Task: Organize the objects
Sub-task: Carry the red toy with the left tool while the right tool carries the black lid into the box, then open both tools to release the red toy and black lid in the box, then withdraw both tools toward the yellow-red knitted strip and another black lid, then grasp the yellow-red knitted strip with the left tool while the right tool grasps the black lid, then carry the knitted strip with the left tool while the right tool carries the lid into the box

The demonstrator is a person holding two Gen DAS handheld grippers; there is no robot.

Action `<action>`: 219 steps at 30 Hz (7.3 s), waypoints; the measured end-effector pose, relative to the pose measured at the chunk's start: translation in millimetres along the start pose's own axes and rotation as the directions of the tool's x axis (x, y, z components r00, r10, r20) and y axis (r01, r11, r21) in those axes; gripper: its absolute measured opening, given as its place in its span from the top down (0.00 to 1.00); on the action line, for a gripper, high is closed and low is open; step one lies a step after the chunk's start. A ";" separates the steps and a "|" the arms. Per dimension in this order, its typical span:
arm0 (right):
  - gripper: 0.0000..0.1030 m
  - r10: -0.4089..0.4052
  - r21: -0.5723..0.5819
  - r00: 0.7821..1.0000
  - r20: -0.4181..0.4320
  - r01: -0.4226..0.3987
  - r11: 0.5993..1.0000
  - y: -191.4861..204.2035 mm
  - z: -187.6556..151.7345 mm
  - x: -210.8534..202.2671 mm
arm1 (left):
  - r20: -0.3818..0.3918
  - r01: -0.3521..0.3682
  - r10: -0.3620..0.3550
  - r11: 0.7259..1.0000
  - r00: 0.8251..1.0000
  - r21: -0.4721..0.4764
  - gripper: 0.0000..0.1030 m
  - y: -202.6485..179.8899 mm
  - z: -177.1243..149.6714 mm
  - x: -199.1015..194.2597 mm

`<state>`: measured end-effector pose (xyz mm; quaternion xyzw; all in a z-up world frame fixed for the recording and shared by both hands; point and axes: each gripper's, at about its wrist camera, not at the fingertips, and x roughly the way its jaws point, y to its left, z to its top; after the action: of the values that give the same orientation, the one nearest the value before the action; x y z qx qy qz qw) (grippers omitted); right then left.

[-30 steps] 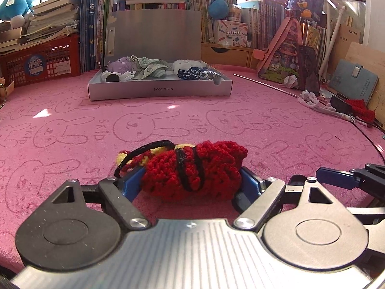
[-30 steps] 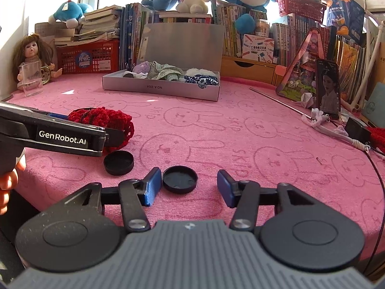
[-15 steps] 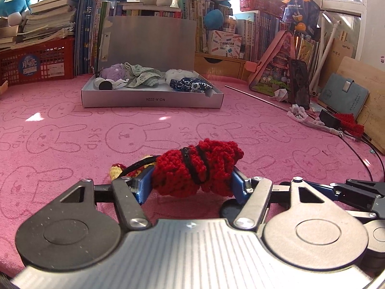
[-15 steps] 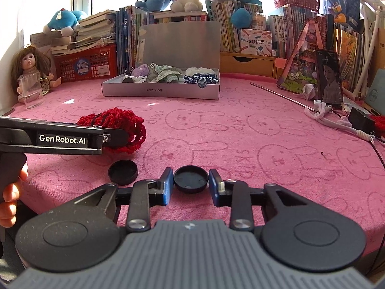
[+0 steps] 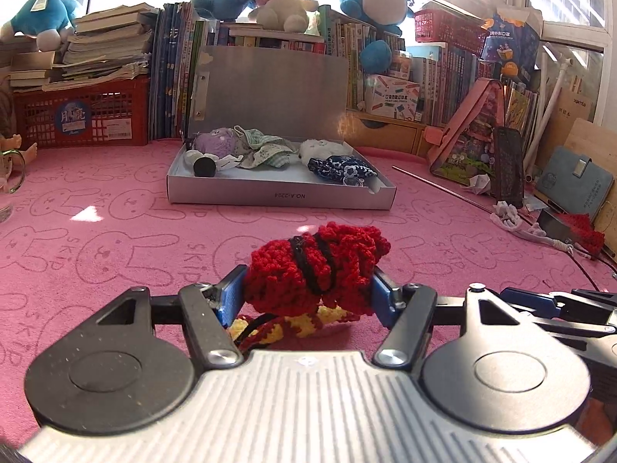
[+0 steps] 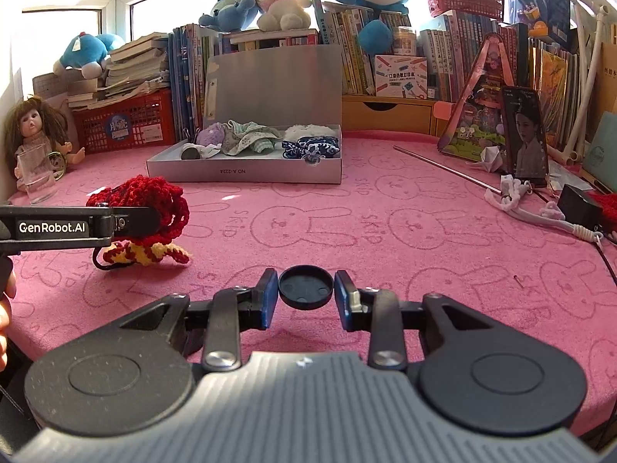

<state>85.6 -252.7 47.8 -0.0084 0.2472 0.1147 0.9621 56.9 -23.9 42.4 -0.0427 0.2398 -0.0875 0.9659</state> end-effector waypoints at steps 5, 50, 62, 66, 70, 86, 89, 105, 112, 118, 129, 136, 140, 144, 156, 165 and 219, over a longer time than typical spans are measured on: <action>0.65 0.023 -0.008 1.000 0.010 -0.023 1.000 1.6 26.5 14.4 | 0.015 -0.005 0.006 0.999 1.000 -0.052 0.32 18.8 27.1 6.5; 0.64 0.028 -0.014 0.995 -0.098 -0.030 0.999 31.0 130.0 210.9 | -0.061 -0.129 0.129 0.992 0.990 0.007 0.32 93.9 106.2 189.6; 0.64 0.040 0.035 0.990 -0.135 -0.035 0.999 20.7 127.0 230.8 | -0.078 -0.148 0.149 0.989 0.986 0.019 0.32 102.3 102.1 210.2; 0.64 0.033 0.051 0.989 -0.144 -0.026 0.998 15.3 126.8 237.0 | -0.082 -0.152 0.154 0.988 0.985 0.026 0.32 101.8 103.2 216.3; 0.64 0.014 0.061 0.989 -0.150 -0.005 0.998 9.0 126.4 242.2 | -0.082 -0.159 0.161 0.987 0.984 0.036 0.32 102.2 106.0 222.3; 0.64 -0.001 0.136 0.988 -0.154 0.022 0.991 -16.1 137.2 255.0 | -0.071 -0.198 0.201 0.979 0.977 0.053 0.31 107.0 124.8 261.1; 0.61 0.005 0.144 0.988 -0.152 0.017 0.989 -17.7 137.9 255.2 | -0.076 -0.190 0.193 0.981 0.978 0.044 0.28 106.2 124.0 260.4; 0.38 0.056 0.141 0.993 -0.100 -0.041 0.989 -15.0 140.5 210.6 | -0.037 -0.130 0.131 0.991 0.991 0.036 0.17 93.3 132.8 189.7; 0.36 0.080 0.045 0.995 -0.060 -0.077 0.996 -7.6 127.0 161.6 | -0.018 -0.066 0.067 0.996 0.998 0.066 0.15 77.3 115.7 130.4; 0.35 0.092 -0.026 0.995 -0.026 -0.093 0.995 -4.7 107.6 116.4 | -0.013 0.012 -0.011 0.999 1.000 0.051 0.14 64.1 90.9 84.9; 0.35 0.102 -0.063 0.995 -0.010 -0.103 0.993 -3.2 58.3 48.3 | -0.055 0.080 -0.077 0.995 0.996 0.053 0.14 50.2 28.6 27.5; 0.35 0.125 -0.108 0.992 -0.009 -0.125 0.986 11.4 29.9 15.5 | -0.061 0.087 -0.084 0.995 0.995 0.046 0.15 40.0 -0.4 3.1; 0.35 0.171 -0.136 0.985 -0.029 -0.174 0.975 21.5 16.5 5.5 | -0.071 0.099 -0.096 0.994 0.993 0.041 0.15 34.6 -6.8 -4.4; 0.35 0.195 -0.163 0.979 -0.052 -0.201 0.966 31.5 4.2 1.0 | -0.087 0.111 -0.109 0.994 0.990 0.021 0.16 31.2 -9.7 -5.7; 0.35 0.186 -0.205 0.979 -0.083 -0.200 0.958 48.1 -22.5 -0.2 | -0.154 0.094 -0.095 0.995 0.984 -0.017 0.29 16.9 -22.0 12.9; 0.35 0.194 -0.169 0.978 -0.083 -0.205 0.964 44.4 -23.2 -1.9 | -0.147 0.076 -0.072 0.997 0.987 0.016 0.38 11.1 -25.8 17.8; 0.64 0.121 -0.049 0.991 -0.051 -0.123 0.991 27.1 21.2 34.4 | -0.067 0.029 -0.026 0.998 0.997 0.054 0.69 25.9 29.0 44.1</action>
<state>118.8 -217.2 51.1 -0.0209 0.2672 0.1795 0.9465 112.8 -5.7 44.6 -0.0165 0.2685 -0.1088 0.9570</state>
